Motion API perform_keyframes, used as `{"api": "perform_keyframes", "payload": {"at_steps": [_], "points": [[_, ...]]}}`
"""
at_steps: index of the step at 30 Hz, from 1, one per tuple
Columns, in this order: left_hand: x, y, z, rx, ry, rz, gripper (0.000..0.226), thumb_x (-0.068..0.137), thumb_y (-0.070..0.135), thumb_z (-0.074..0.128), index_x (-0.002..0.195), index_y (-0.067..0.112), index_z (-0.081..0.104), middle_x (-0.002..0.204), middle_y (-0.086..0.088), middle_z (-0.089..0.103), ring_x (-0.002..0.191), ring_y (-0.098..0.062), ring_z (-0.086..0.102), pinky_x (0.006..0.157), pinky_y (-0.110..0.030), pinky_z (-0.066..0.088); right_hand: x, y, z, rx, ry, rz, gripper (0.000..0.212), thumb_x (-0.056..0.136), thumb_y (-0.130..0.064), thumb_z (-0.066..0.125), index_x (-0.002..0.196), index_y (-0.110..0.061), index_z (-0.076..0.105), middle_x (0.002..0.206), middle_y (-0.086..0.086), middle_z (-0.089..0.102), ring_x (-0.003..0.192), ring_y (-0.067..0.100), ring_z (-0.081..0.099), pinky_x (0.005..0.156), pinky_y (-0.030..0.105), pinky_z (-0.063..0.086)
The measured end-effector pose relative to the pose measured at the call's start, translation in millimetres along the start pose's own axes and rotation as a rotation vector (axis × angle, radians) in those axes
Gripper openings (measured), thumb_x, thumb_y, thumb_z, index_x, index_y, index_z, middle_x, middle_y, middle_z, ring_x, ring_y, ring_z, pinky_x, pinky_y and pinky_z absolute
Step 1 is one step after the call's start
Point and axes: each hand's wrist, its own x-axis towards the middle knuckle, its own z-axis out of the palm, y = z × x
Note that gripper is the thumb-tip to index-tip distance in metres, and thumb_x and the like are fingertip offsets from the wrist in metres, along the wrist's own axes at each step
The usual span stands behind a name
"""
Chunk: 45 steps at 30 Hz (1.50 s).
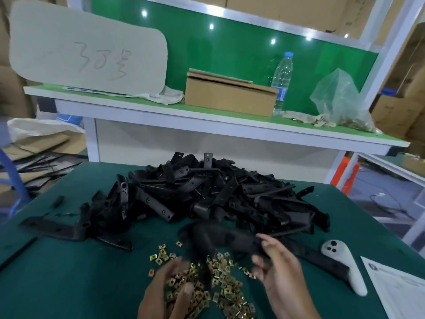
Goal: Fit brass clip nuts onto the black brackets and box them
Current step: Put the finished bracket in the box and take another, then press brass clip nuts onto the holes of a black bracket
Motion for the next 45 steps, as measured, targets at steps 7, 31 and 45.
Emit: {"api": "perform_keyframes", "payload": {"at_steps": [7,31,45], "points": [[-4,21,0,-0.282,0.052,0.197,0.032,0.089,0.029,0.072,0.118,0.043,0.067,0.111,0.005,0.074,0.102,-0.009,0.071,0.080,-0.018,0.058,-15,34,-10,-0.482,-0.292,0.186,0.018,0.103,-0.009,0.053,0.091,-0.002,0.064,0.062,0.012,0.064,0.040,0.012,0.040,0.038,0.022,0.032],[-11,1,8,0.061,-0.300,0.140,0.030,0.081,0.041,0.071,0.109,0.036,0.063,0.111,0.006,0.073,0.110,-0.012,0.069,0.089,-0.019,0.053,-31,72,6,-1.397,-0.543,-0.496,0.060,0.079,-0.082,0.042,0.134,-0.064,0.029,0.102,-0.023,0.063,0.098,0.004,0.056,0.086,0.031,0.047],[-5,9,2,-0.003,-0.179,0.068,0.048,0.083,0.058,0.070,0.126,0.038,0.063,0.129,0.014,0.066,0.122,-0.003,0.061,0.093,-0.018,0.051,-34,58,4,-0.834,-0.766,-0.308,0.011,0.084,-0.031,0.053,0.081,-0.040,0.060,0.071,-0.015,0.056,0.066,0.000,0.047,0.063,0.015,0.037]]}}
